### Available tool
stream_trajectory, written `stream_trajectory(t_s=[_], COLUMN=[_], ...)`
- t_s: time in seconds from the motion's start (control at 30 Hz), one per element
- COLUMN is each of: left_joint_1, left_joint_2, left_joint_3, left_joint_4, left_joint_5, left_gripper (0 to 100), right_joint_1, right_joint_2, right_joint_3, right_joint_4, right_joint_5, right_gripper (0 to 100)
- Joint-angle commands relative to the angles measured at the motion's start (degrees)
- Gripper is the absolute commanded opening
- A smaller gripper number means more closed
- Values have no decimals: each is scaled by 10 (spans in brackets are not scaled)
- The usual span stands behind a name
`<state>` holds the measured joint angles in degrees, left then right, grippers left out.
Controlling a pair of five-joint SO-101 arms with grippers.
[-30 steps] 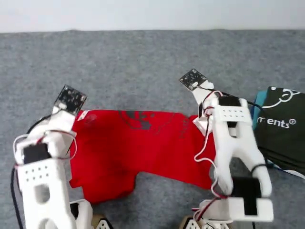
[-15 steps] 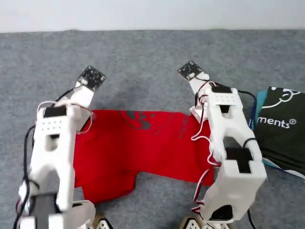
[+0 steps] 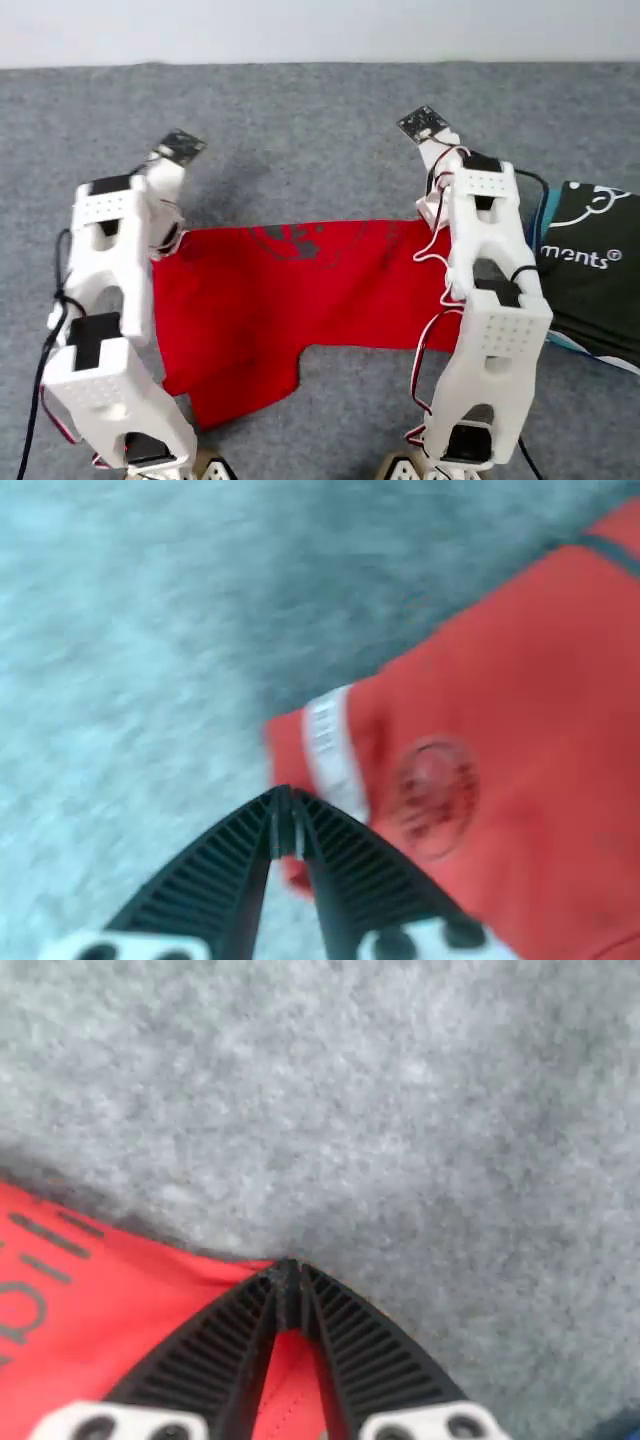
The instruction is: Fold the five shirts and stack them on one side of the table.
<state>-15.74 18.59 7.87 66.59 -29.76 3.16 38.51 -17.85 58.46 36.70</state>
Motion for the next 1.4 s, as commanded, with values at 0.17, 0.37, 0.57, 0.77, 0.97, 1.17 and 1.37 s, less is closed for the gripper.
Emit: stream_trajectory(t_s=[0.17,0.37,0.57,0.77,0.97,1.17,1.37], left_joint_1=[-5,-4,-41,-53,-53,-53,-53], left_joint_2=[-140,-248,-327,-367,-397,-400,-400], left_joint_3=[15,73,130,172,169,169,171], left_joint_4=[41,42,42,54,55,77,89], left_joint_5=[3,29,69,70,71,71,71], left_gripper=[5,5,5,5,5,5,5], right_joint_1=[3,-20,-41,-40,-43,-36,-1], right_joint_2=[-2,-1,1,-5,7,34,42], right_joint_3=[-147,-255,-312,-285,-270,-270,-270], right_joint_4=[113,288,447,445,444,444,445], right_joint_5=[-5,-62,-124,-200,-269,-295,-309], right_gripper=[9,12,13,38,93,140,140])
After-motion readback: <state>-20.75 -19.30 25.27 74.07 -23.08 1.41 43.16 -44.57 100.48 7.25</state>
